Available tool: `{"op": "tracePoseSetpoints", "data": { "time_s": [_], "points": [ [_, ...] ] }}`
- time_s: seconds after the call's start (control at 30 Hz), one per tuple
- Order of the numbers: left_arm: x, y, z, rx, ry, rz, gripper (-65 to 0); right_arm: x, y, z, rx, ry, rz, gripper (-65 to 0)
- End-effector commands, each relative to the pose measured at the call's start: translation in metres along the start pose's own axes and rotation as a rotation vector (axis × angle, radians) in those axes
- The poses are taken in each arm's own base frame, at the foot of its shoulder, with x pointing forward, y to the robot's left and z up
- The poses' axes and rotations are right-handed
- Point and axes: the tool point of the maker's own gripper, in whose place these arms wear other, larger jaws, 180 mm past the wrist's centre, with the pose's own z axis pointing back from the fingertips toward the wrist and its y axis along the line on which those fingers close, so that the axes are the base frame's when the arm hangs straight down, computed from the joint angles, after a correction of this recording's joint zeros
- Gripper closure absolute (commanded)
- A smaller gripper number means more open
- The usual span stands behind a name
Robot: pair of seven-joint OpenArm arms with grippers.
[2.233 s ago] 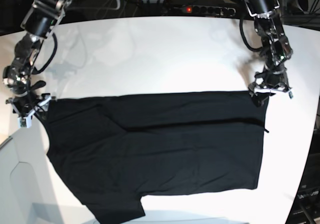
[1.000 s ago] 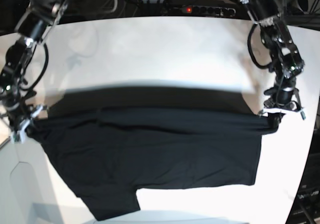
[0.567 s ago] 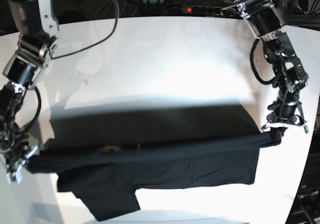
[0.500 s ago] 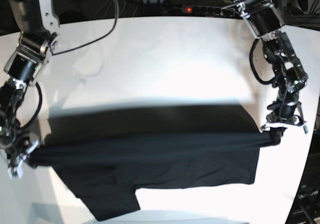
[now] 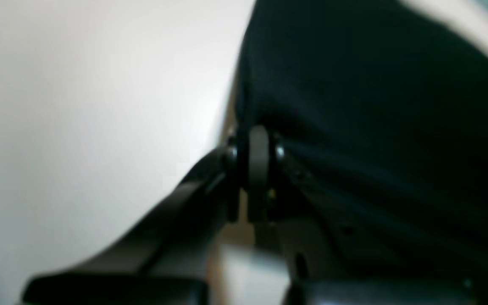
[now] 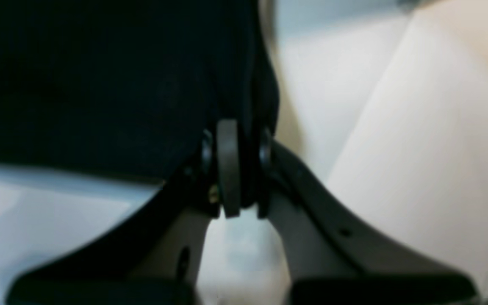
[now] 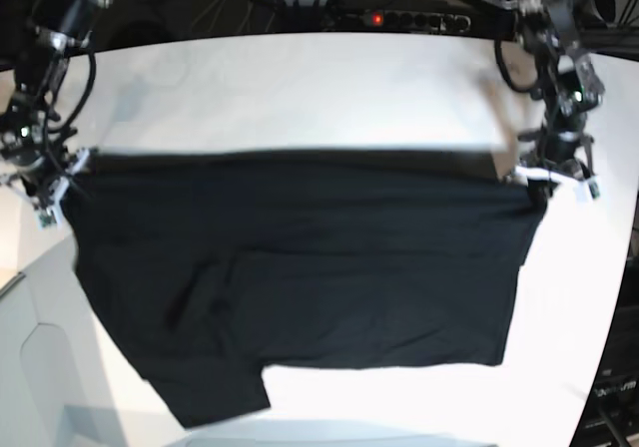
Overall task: Fold the T-shirt properly
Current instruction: 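Lay the shirt flat and open both grippers at its collar edge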
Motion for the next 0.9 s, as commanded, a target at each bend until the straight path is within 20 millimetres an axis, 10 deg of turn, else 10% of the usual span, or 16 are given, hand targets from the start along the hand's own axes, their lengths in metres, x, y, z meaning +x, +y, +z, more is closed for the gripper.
{"op": "tracePoseSetpoints", "data": {
  "time_s": [0.0, 0.3, 0.87],
  "points": [
    [0.012, 0.001, 0.007, -0.001, -0.045, -0.021, -0.2, -0.001, -0.009, 0.007, -0.026, -0.011, 0.004, 0.0],
    [-0.052, 0.026, 0.051, 0.048, 0.115, -0.09, -0.2, -0.086, 0.017, 0.018, 0.032, 0.157, 0.033, 0.0],
    [-0.106, 0.063, 0.116, 0.184, 0.245, -0.048, -0.2, -0.113, 0.027, 0.044, 0.035, 0.125, 0.049, 0.0]
  ]
}}
